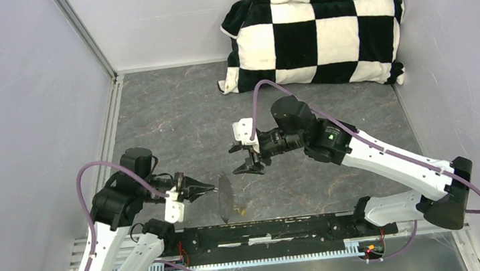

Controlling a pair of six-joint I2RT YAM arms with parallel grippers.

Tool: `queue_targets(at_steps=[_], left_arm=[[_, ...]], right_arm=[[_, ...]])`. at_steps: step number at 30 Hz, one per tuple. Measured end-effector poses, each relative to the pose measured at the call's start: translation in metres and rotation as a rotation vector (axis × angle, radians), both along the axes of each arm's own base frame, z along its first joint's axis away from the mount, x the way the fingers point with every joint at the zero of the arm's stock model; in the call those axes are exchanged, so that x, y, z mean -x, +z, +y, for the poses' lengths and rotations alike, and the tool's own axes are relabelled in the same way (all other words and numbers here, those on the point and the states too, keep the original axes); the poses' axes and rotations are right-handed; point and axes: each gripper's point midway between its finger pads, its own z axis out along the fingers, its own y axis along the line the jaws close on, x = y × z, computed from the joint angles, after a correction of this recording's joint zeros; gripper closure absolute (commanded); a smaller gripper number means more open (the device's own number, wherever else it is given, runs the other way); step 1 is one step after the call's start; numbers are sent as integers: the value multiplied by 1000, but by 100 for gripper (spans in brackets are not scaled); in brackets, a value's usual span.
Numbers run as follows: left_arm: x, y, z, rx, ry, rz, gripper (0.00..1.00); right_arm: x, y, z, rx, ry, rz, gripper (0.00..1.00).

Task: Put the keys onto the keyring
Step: Adjust the key on the keyring.

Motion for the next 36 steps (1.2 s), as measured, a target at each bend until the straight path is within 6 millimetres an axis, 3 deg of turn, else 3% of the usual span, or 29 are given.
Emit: queue_targets(at_steps=[5, 12, 22, 27, 29, 33, 36], left_arm=[[-9, -9, 1, -40, 62, 131, 98], [-14, -1, 1, -18, 132, 182, 98], [-17, 8, 0, 11, 168, 199, 98], [-18, 7, 2, 6, 185, 195, 98], [-18, 8, 2, 7, 187, 191, 98], [-17, 8, 3, 9, 191, 180, 98], [-17, 8, 3, 11, 191, 177, 98]], right_arm=[[20, 17, 9, -60, 48, -44, 48], [43, 8, 26, -57, 96, -54, 51], [45, -21, 42, 16, 81, -28, 64], [42, -31, 46, 42, 72, -13, 78], [41, -31, 48, 43, 63, -9, 78], [39, -29, 49, 51, 49, 1, 67], [38, -25, 50, 47, 36, -4, 67]])
